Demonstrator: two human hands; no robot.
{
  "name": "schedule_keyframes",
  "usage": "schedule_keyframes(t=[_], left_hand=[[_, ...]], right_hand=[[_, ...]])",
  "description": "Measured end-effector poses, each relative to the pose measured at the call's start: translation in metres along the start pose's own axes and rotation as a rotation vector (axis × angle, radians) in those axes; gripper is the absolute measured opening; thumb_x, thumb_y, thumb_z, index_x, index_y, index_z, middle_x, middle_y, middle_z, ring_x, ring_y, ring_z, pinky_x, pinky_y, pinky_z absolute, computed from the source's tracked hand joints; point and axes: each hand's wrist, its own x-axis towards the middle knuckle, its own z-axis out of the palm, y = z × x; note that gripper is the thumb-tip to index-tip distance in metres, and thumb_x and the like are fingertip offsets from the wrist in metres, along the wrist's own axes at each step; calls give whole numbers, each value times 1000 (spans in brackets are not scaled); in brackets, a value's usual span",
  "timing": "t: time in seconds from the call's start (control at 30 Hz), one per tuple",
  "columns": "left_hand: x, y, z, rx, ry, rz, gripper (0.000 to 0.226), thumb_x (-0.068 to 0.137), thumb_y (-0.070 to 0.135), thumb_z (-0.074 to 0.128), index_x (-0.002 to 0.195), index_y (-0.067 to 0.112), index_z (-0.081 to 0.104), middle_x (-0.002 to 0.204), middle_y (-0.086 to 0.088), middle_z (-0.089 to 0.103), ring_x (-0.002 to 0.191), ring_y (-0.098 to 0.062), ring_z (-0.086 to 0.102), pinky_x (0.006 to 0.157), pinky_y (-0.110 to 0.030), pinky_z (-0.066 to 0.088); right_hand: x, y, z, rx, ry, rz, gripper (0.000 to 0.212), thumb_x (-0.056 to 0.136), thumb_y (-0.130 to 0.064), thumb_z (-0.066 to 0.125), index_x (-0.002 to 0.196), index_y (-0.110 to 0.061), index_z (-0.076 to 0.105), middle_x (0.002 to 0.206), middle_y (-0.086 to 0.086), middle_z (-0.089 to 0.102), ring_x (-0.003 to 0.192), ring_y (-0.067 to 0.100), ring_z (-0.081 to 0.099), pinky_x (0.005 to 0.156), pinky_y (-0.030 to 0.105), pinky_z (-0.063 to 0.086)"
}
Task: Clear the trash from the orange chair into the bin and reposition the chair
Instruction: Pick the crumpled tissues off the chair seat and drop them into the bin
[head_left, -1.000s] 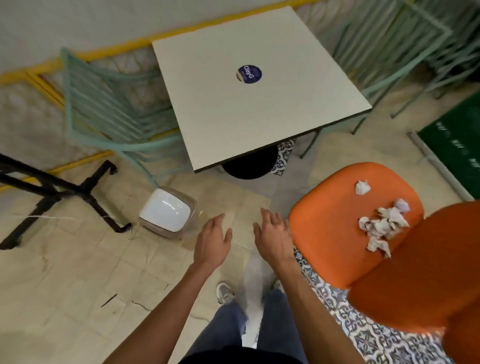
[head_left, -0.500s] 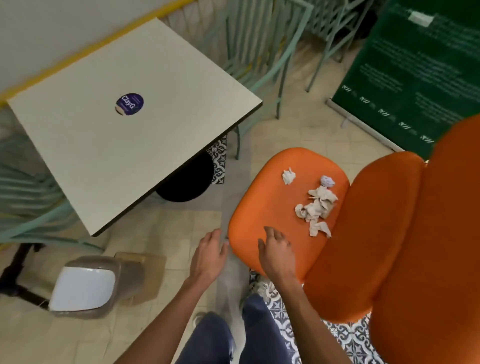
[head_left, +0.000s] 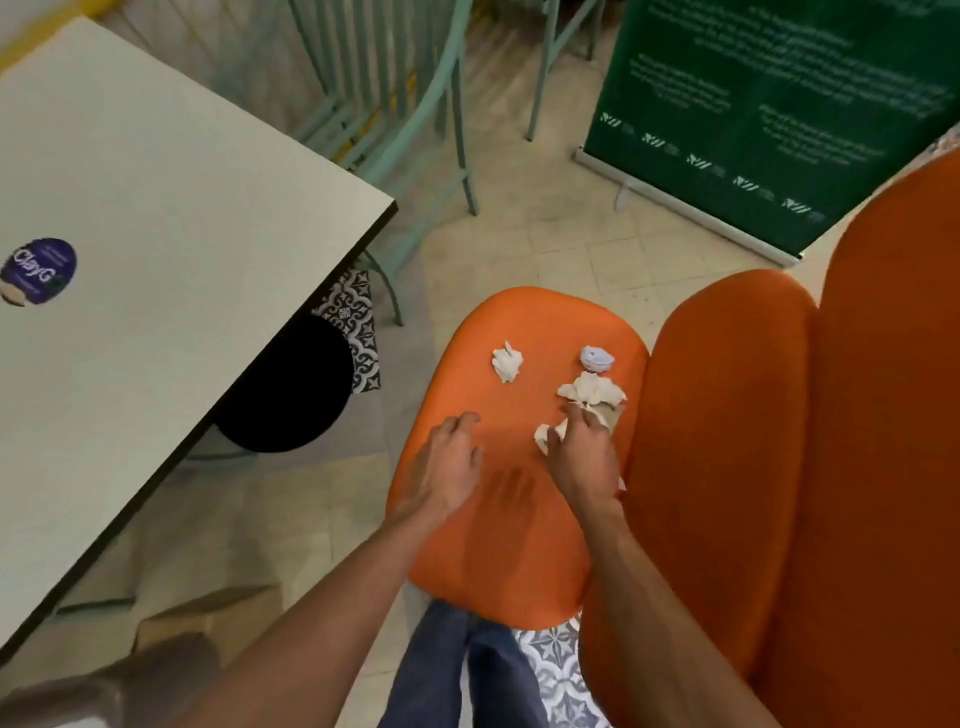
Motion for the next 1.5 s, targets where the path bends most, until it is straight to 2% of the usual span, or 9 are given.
schedule_keyframes(t=[0.3,0.5,0.63,0.8,0.87,1.0,1.2,1.37,1.5], left_hand=[[187,-5,67,153,-3,245,52,98,12,62,146,25,50,144,-3,54,127,-33,53,94,-48,54],[245,-24,116,302,-132,342,61,99,3,59,153,27,45,167,-7,25,151,-38,24,114,-51,42],[248,-39,140,294,-66,363,52,96,-9,52,141,15,57,153,-10,42,135,-33,40,109,-44,46],[224,-46,129,188,-67,272,47,96,-9,54,135,14,66,123,-11,64,111,-30,60,94,-43,53],[205,-48,111,118,-65,204,49,98,-6,55,138,20,64,116,-10,68,101,-29,65,86,-43,57],[159,-48,61,-54,-33,80,42,99,13,68,136,25,52,98,-3,69,77,-21,63,72,-41,56],[70,-41,-39,-291,108,-84,47,91,28,80,115,30,39,95,-6,73,83,-25,68,72,-40,54],[-16,-37,-107,-405,292,-136,41,90,39,79,119,23,54,94,-4,74,86,-27,71,76,-44,58],[-91,-35,-145,-503,345,-195,34,93,37,77,121,23,64,86,-2,73,72,-15,74,67,-45,64]], right_hand=[[169,58,36,-78,63,-71,42,105,-32,57,145,-24,56,148,15,54,129,41,55,104,54,53],[225,77,76,-229,28,-101,39,105,-22,49,144,-26,57,146,21,46,127,44,48,99,54,50],[234,83,94,-209,112,-111,36,108,-6,40,136,-17,61,138,20,47,124,41,44,96,50,49],[208,71,88,-76,39,-155,33,102,-18,54,130,-27,68,135,10,53,123,31,51,98,40,47],[189,54,80,-47,52,-156,39,106,-16,53,143,-27,62,134,12,53,122,32,54,96,43,53],[138,4,49,10,36,-144,50,108,-27,58,155,-36,45,131,12,59,105,36,63,77,50,59],[42,-86,-22,94,65,-164,38,103,-40,66,134,-33,46,116,8,70,93,38,68,67,45,54],[-27,-139,-67,186,90,-265,39,98,-43,72,129,-31,50,109,7,72,90,34,69,68,44,57],[-78,-170,-102,254,44,-373,35,98,-45,71,127,-32,55,108,6,72,94,32,67,69,39,50]])
